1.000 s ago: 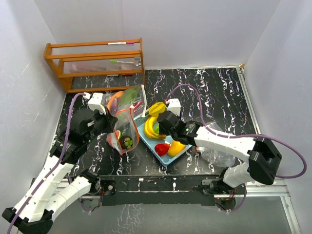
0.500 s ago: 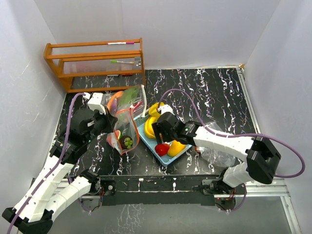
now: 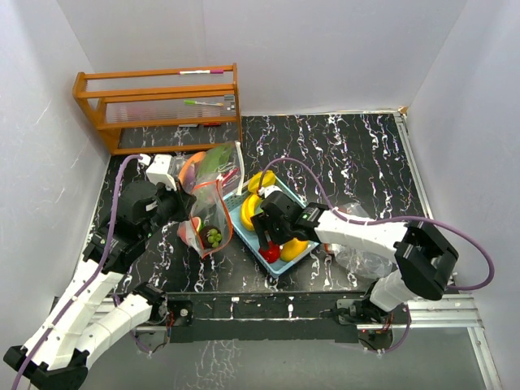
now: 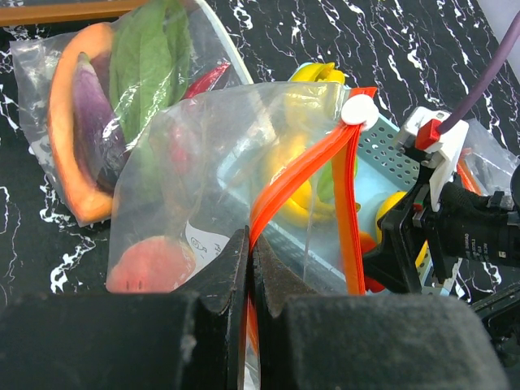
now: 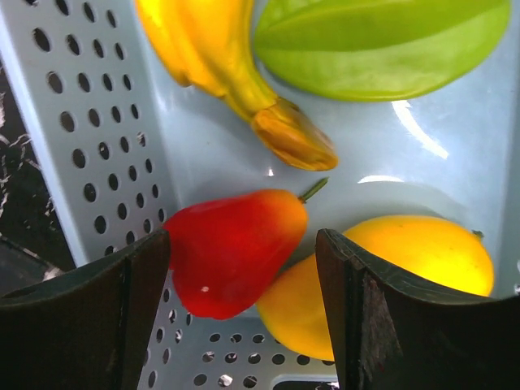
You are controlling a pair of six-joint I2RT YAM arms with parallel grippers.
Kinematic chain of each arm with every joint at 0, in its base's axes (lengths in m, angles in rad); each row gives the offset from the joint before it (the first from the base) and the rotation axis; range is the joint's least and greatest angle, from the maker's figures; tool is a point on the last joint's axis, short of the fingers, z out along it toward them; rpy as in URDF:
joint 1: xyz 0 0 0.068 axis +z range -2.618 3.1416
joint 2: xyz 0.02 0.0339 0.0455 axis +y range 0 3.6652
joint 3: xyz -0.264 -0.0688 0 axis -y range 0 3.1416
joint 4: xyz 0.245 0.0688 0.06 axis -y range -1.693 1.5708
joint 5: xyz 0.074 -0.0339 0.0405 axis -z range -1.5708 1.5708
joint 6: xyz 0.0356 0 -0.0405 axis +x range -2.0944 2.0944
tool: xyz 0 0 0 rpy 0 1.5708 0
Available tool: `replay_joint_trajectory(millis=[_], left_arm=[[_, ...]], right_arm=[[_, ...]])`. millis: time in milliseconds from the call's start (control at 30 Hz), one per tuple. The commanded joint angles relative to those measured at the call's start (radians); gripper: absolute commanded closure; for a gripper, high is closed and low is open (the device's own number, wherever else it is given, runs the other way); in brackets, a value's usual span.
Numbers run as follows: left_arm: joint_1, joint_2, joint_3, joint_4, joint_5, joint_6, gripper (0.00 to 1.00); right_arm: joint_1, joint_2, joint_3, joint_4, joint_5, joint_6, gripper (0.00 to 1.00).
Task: Place the food in the zip-top bag and seal the zipper
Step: Pick up the fake fruit from the bin.
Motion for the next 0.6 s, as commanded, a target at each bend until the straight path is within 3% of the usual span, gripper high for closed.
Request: replay_joint_trajectory(millis=[0, 567], left_arm=[[-0.002, -0.011, -0.006, 0.019, -0.009, 0.0, 1.0], [-0.003, -0.007, -0.016, 0.028, 0.0, -0.004, 1.0]], right_arm=[[0.0, 0.001, -0.001, 0.053, -0.087, -0.056, 0.25], [0.0, 0.062, -0.029, -0.015, -0.069, 0.036, 0.26]])
